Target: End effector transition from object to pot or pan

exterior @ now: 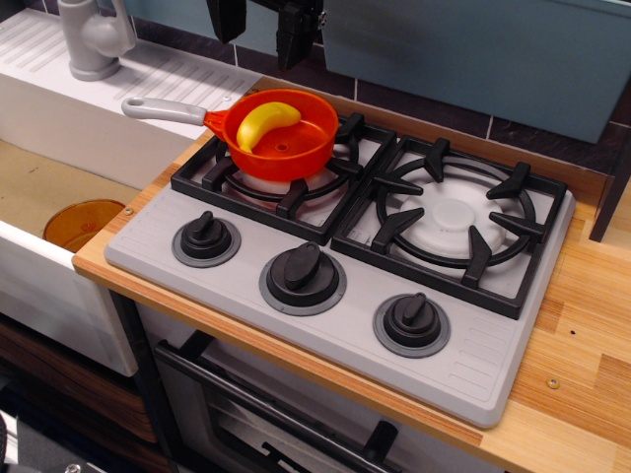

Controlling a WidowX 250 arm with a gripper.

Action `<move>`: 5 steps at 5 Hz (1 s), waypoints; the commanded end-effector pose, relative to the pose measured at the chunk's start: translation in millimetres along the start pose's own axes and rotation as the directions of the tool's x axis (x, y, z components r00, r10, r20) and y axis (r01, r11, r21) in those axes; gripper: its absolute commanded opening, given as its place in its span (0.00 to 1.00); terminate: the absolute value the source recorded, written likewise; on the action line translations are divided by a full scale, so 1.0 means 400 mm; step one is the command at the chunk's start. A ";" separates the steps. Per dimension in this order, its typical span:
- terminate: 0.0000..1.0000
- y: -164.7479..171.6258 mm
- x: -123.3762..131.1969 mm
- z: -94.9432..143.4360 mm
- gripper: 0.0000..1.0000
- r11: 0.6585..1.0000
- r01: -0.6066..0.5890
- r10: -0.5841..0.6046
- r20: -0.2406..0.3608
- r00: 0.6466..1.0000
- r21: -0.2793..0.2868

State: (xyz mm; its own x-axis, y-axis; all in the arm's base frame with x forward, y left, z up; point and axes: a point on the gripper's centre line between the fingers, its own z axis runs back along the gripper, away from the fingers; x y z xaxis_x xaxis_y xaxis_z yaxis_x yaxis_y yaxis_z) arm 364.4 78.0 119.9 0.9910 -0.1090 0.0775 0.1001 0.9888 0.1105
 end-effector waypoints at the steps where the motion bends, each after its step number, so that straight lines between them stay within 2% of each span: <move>1: 0.00 0.000 0.000 0.000 1.00 1.000 0.000 0.000 0.000 1.000 0.000; 3: 0.00 -0.091 0.012 0.026 1.00 0.999 -0.028 0.028 0.019 0.999 0.029; 5: 0.00 -0.139 0.012 0.023 1.00 0.999 -0.040 0.038 0.040 0.998 0.033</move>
State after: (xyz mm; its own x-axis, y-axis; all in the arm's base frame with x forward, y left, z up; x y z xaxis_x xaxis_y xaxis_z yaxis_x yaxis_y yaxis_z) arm 359.1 21.2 91.0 0.9968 -0.0718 0.0336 0.0669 0.9893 0.1295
